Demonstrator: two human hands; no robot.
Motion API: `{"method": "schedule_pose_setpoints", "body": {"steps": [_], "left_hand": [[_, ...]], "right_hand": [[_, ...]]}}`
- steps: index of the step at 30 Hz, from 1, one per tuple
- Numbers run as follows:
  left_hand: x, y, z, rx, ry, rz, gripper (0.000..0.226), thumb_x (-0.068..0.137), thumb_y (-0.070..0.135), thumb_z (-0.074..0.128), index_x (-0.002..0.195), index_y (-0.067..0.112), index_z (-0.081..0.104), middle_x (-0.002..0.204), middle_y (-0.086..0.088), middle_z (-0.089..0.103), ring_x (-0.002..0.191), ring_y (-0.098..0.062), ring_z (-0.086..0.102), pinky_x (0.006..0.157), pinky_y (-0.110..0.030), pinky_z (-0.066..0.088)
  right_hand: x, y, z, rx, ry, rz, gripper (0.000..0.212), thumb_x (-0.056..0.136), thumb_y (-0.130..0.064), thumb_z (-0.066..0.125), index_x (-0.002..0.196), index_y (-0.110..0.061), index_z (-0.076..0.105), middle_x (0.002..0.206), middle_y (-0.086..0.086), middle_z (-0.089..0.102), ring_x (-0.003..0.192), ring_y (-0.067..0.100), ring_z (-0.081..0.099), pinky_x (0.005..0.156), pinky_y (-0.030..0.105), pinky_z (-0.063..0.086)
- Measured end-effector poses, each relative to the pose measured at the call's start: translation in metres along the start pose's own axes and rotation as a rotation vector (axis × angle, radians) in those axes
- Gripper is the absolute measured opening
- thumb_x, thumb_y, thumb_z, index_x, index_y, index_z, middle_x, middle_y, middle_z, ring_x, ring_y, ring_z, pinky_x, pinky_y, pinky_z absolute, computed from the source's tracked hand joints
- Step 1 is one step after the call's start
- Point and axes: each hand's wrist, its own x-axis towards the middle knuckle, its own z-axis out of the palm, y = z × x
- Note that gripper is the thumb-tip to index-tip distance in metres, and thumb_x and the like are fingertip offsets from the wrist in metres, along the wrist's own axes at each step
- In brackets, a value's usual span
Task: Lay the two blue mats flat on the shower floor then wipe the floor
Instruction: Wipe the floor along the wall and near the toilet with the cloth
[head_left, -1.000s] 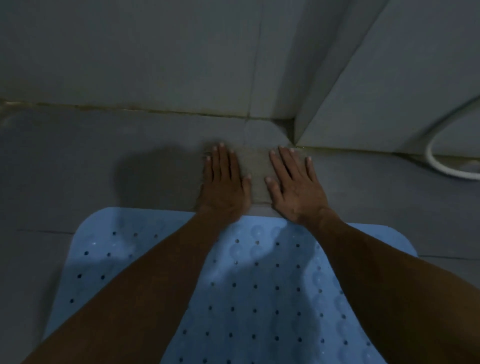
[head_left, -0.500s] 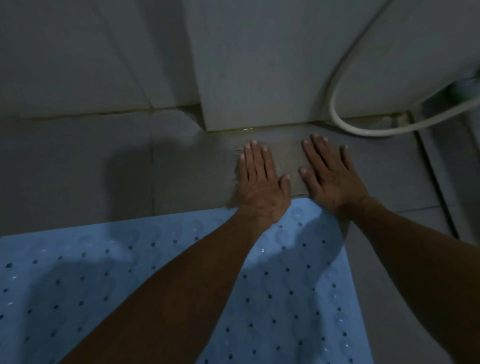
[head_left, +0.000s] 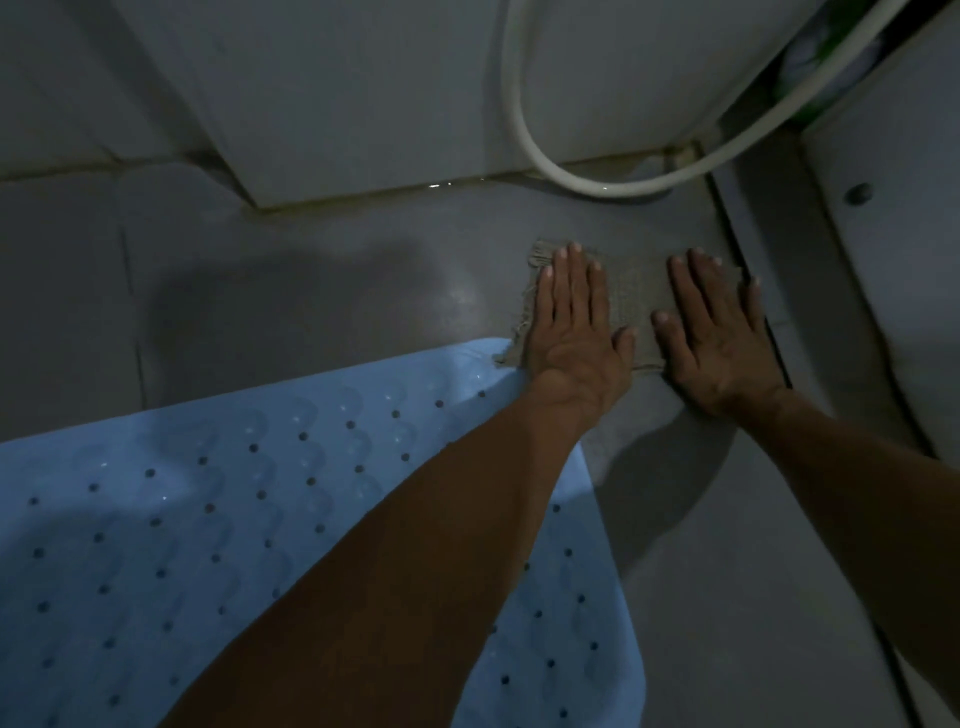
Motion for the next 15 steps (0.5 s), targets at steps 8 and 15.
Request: {"method": "schedule_pose_setpoints", "body": {"steps": [8,15], "left_hand": [[-0.068,0.037,0.025,0.033,-0.016,0.065,0.075,0.1,0.046,0.016,0.15,-0.003,-0.01,0.156,-0.027,-0.02,0.146,-0.036,-0.018,0.119,-0.045,-0.014],[-0.143,0.065,0.046,0.015,-0.036,0.113,0.074,0.101,0.046,0.016,0.15,-0.002,-0.012,0.156,-0.025,-0.022,0.146,-0.036,-0.02,0.118,-0.044,-0.017]], "right_hand": [[-0.079,0.02,0.021,-0.043,0.031,0.003,0.069,0.101,-0.056,0.001,0.159,-0.019,-0.004,0.167,0.007,-0.003,0.154,0.021,-0.007,0.122,0.053,-0.004],[-0.171,0.027,0.038,-0.016,0.023,0.056,0.069,0.101,-0.055,0.007,0.16,-0.019,-0.003,0.168,0.005,-0.006,0.154,0.018,-0.011,0.122,0.051,-0.006]]}}
